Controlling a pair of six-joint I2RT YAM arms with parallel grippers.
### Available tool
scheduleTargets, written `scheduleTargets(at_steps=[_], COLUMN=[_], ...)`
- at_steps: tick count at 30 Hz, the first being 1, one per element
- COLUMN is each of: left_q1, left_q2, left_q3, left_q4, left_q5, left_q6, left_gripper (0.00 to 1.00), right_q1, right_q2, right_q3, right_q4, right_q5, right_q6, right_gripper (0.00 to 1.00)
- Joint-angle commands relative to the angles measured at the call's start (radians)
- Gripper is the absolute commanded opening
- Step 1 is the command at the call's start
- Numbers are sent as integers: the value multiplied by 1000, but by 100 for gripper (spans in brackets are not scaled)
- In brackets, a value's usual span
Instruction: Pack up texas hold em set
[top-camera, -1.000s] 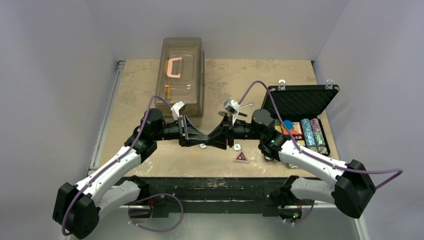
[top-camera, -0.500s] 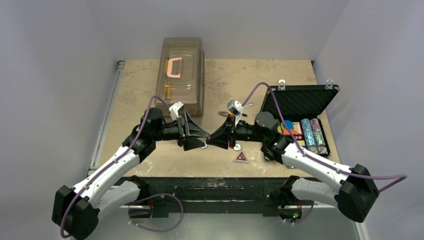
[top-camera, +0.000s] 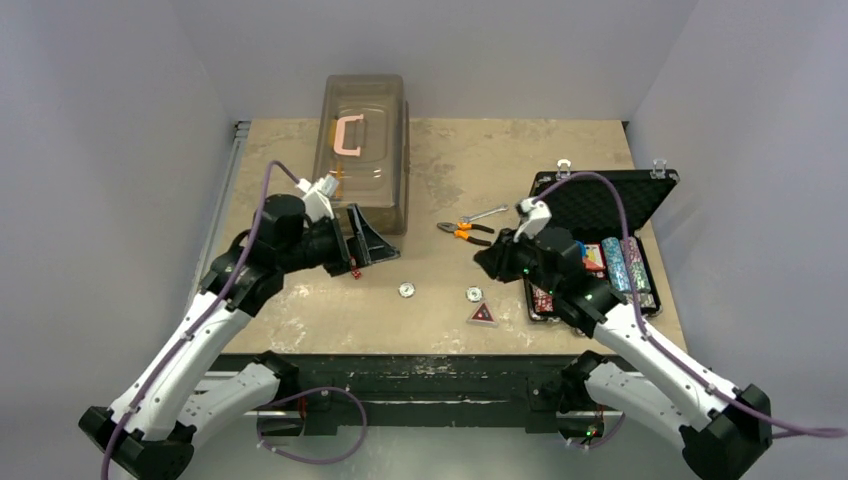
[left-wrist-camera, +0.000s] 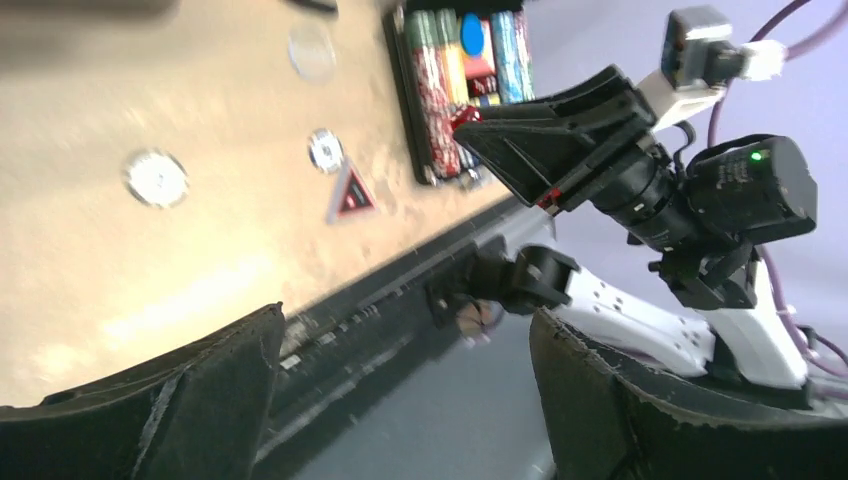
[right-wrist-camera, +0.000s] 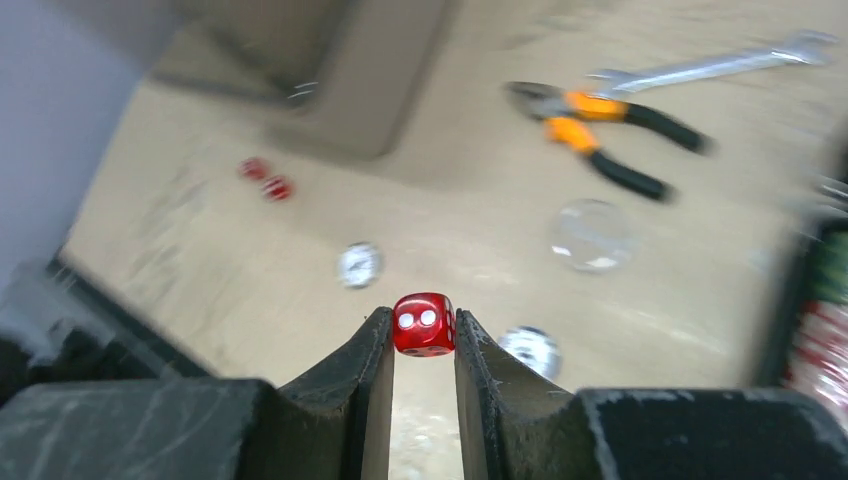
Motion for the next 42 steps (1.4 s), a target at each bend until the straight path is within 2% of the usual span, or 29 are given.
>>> scheduleTargets(at_steps=[1, 6, 11, 15, 23, 29, 36, 42], left_q1=[-2, -2, -3, -3, -3, -90, -134, -142], left_q2=[-14, 7, 30, 45, 70, 85, 86, 91], left_q3=[198, 340, 401, 380, 264, 202, 185, 182], left_q4=[-219, -243, -233, -218, -147, -131, -132, -130], left_q5=[-233, -303, -339, -361, -451, -574, -647, -662], left_q6=[322, 480, 561, 624, 721, 764, 769, 772], left_gripper=[89, 90, 90, 90, 89, 89, 88, 88], right_q1=[-158, -421, -734, -876, -920, -923, -929, -933], right_q2=[-66, 19, 162, 293, 468, 525, 627, 619], right_q3=[-4, 46, 96, 135, 225, 259, 342, 330], right_q4=[-304, -478, -535, -562, -613, -641, -723, -706], right_q5=[300, 341, 195, 126, 93, 160, 190, 231], right_q6=[100, 158, 201, 209, 303, 418, 488, 550], right_gripper=[0, 0, 0, 0, 0, 0, 0, 8])
